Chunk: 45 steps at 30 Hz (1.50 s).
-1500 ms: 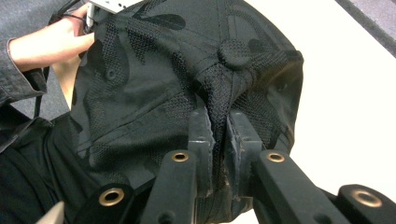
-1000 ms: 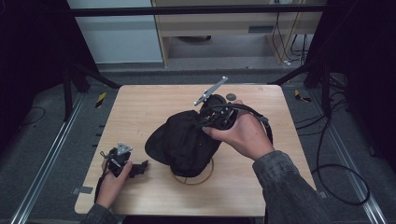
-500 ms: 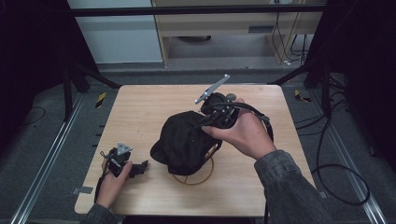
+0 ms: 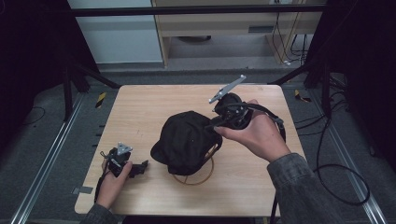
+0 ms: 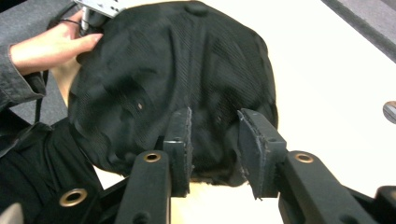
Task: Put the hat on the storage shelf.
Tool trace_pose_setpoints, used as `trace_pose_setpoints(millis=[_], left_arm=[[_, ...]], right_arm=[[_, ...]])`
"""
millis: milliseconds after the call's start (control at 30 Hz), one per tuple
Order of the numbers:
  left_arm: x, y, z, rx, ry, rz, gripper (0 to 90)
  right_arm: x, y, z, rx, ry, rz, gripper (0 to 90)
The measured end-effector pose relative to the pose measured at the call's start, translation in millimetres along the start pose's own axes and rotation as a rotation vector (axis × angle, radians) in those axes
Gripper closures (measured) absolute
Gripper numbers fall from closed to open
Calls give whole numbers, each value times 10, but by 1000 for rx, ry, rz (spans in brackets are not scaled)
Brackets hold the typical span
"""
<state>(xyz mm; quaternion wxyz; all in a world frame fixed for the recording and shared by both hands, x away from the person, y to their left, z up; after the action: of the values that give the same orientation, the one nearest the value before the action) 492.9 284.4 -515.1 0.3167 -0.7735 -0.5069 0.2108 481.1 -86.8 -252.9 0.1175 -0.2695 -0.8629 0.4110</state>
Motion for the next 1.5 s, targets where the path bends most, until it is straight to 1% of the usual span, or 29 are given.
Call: trace_pose_setpoints(millis=[300, 467, 633, 767, 933, 1033, 1267, 1500], left_arm=[[0, 0, 0, 0, 0, 0, 0], [0, 0, 0, 0, 0, 0, 0], [0, 0, 0, 0, 0, 0, 0], [0, 0, 0, 0, 0, 0, 0], [0, 0, 0, 0, 1, 0, 0], [0, 0, 0, 0, 0, 0, 0], [0, 0, 0, 0, 0, 0, 0], [0, 2, 1, -3, 0, 0, 0]], right_arm=[[-113, -118, 169, -5, 39, 45, 493], [-164, -163, 251, -7, 57, 70, 437], [-219, -207, 337, -15, 67, 111, 363], [-263, -232, 393, -26, 85, 142, 300], [-336, -273, 460, -44, 122, 180, 259], [-367, -299, 490, -57, 138, 194, 244], [-421, -369, 560, -87, 154, 230, 180], [-480, -399, 666, -125, 184, 275, 104]])
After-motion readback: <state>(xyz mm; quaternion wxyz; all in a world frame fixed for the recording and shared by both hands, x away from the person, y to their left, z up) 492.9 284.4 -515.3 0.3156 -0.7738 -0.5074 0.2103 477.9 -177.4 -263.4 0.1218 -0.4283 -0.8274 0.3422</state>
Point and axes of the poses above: each handheld gripper's, and its own axes: y roughly forward along the jaws, z roughly out of its underside, x roughly to its left, the point moved 1 cm from there along y, roughly forward along the jaws, and after that the axes turned 2 degrees about -y, right-handed, at the moved point
